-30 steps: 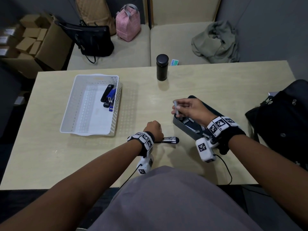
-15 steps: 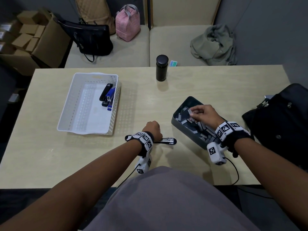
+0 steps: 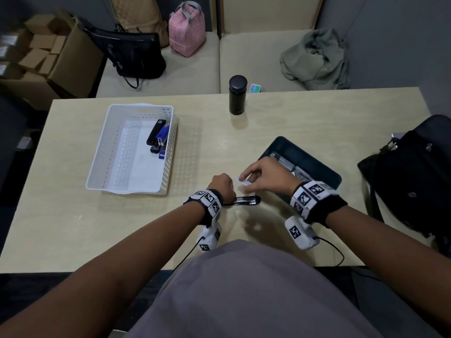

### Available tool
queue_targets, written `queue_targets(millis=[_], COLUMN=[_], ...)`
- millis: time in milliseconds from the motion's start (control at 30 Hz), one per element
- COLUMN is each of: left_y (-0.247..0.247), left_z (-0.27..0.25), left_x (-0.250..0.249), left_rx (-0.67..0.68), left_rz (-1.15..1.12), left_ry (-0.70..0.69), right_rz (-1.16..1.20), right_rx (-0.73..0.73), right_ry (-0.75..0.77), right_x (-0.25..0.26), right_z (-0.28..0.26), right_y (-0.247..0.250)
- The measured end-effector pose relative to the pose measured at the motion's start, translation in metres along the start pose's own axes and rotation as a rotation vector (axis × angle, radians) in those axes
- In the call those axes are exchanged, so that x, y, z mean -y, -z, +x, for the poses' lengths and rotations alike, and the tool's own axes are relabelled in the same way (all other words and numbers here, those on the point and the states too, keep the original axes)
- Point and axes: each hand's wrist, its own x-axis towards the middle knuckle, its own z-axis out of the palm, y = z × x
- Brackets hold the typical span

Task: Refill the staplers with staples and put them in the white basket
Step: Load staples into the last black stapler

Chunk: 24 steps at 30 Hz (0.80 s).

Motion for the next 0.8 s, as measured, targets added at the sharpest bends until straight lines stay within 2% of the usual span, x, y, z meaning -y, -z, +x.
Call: queue_targets(millis=[100,300,800], left_y=[0.001,0.001,-0.001], left_z=[0.0,-0.001,0.005], left_x=[0.002,0.0,0.001], left_rx=[-0.006,0.005,0.016], left_rz=[-0.028,-0.028,-0.028], left_ry=[0.01,0.023,0.034], right_rz=[-0.337,-0.672,-0.792], right_rx=[0.054,0.047,0.015], right_ry=[0.019,0.102,0.02], right_x=[-0.01,-0.027,-0.037], right_z=[0.001,-0.001,0.0], right_y=[-0.022,-0.05,-0.07])
